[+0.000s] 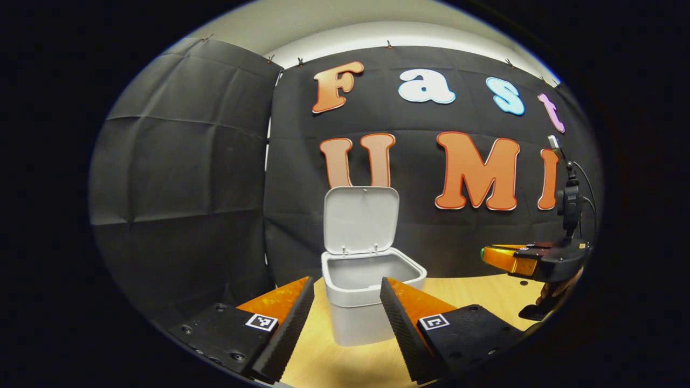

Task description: Press the lid of the desktop garbage bin to open it, pick up the crumpled paper on the desktop and throw it into the bin, then pick up the pop can on the desktop and drop it into the bin, and finally close the garbage bin lid.

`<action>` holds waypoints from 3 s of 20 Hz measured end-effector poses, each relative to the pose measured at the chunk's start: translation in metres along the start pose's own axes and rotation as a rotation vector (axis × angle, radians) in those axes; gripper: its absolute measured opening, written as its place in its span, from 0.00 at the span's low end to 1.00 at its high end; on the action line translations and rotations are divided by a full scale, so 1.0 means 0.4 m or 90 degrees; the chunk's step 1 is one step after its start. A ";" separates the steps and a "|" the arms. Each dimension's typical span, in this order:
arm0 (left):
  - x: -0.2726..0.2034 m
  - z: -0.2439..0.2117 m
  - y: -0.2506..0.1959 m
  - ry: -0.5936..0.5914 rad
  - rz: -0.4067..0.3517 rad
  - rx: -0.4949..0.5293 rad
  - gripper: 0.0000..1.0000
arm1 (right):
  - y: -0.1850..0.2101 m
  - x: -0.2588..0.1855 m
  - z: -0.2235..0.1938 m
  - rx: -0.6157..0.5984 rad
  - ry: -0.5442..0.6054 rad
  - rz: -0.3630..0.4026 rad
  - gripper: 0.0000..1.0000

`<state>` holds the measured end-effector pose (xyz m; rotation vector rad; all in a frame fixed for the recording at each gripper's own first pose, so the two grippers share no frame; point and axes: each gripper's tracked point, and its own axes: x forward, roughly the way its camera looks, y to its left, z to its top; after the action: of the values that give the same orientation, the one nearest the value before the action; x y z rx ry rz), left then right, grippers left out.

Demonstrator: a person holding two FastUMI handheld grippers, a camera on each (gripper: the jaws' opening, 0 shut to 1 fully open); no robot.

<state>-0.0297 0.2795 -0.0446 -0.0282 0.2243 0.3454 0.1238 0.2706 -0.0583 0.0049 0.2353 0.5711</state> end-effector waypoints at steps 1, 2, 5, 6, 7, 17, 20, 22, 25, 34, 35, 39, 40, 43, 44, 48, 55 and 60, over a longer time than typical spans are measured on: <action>-0.007 0.002 0.020 -0.002 0.009 -0.001 0.80 | 0.028 0.014 0.006 -0.003 -0.001 0.012 0.15; -0.016 0.000 0.039 -0.004 0.017 -0.001 0.80 | 0.056 0.032 0.011 -0.007 -0.001 0.026 0.15; -0.032 -0.009 0.088 -0.003 0.039 -0.001 0.80 | 0.122 0.090 0.027 -0.018 -0.005 0.055 0.15; -0.039 -0.013 0.099 -0.003 0.045 -0.002 0.80 | 0.143 0.110 0.033 -0.021 -0.006 0.064 0.15; -0.042 -0.016 0.109 0.000 0.050 -0.001 0.80 | 0.162 0.128 0.034 -0.022 -0.007 0.069 0.15; -0.067 -0.038 0.191 0.020 0.092 0.027 0.80 | 0.284 0.281 0.003 -0.064 -0.020 0.096 0.36; -0.054 -0.040 0.180 0.021 0.089 0.026 0.80 | 0.273 0.278 -0.005 -0.067 -0.017 0.091 0.62; -0.042 -0.043 0.160 0.023 0.085 0.030 0.80 | 0.256 0.263 0.001 -0.061 -0.029 0.090 0.79; -0.016 -0.058 0.108 0.034 0.064 0.034 0.80 | 0.192 0.234 0.011 -0.063 -0.043 0.067 0.82; 0.032 -0.028 -0.105 -0.003 -0.040 0.031 0.80 | -0.050 0.069 0.062 -0.051 -0.087 -0.041 0.88; 0.034 -0.023 -0.131 -0.007 -0.051 0.031 0.84 | -0.081 0.044 0.062 -0.054 -0.092 -0.058 0.88; 0.039 -0.019 -0.248 -0.018 -0.104 0.024 0.83 | -0.213 -0.058 0.048 -0.045 -0.091 -0.125 0.91; 0.041 -0.026 -0.283 -0.018 -0.121 0.021 0.83 | -0.241 -0.086 0.045 -0.034 -0.089 -0.140 0.92; 0.046 -0.044 -0.385 -0.019 -0.177 0.028 0.86 | -0.341 -0.168 0.032 -0.040 -0.103 -0.201 0.93; 0.047 -0.049 -0.422 -0.025 -0.195 0.041 0.90 | -0.376 -0.194 0.013 -0.043 -0.093 -0.222 0.94; 0.045 -0.125 -0.568 0.011 -0.270 0.043 0.91 | -0.476 -0.293 -0.049 -0.005 -0.057 -0.283 0.94; 0.057 -0.305 -0.779 0.092 -0.368 0.064 0.94 | -0.571 -0.439 -0.084 -0.003 -0.033 -0.356 0.94; 0.096 -0.505 -0.876 0.189 -0.395 0.101 0.95 | -0.609 -0.508 -0.113 -0.005 -0.008 -0.383 0.94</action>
<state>0.0812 -0.0508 -0.2538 0.0076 0.5200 -0.2984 0.0784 -0.0459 -0.0749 -0.0675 0.2095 -0.0274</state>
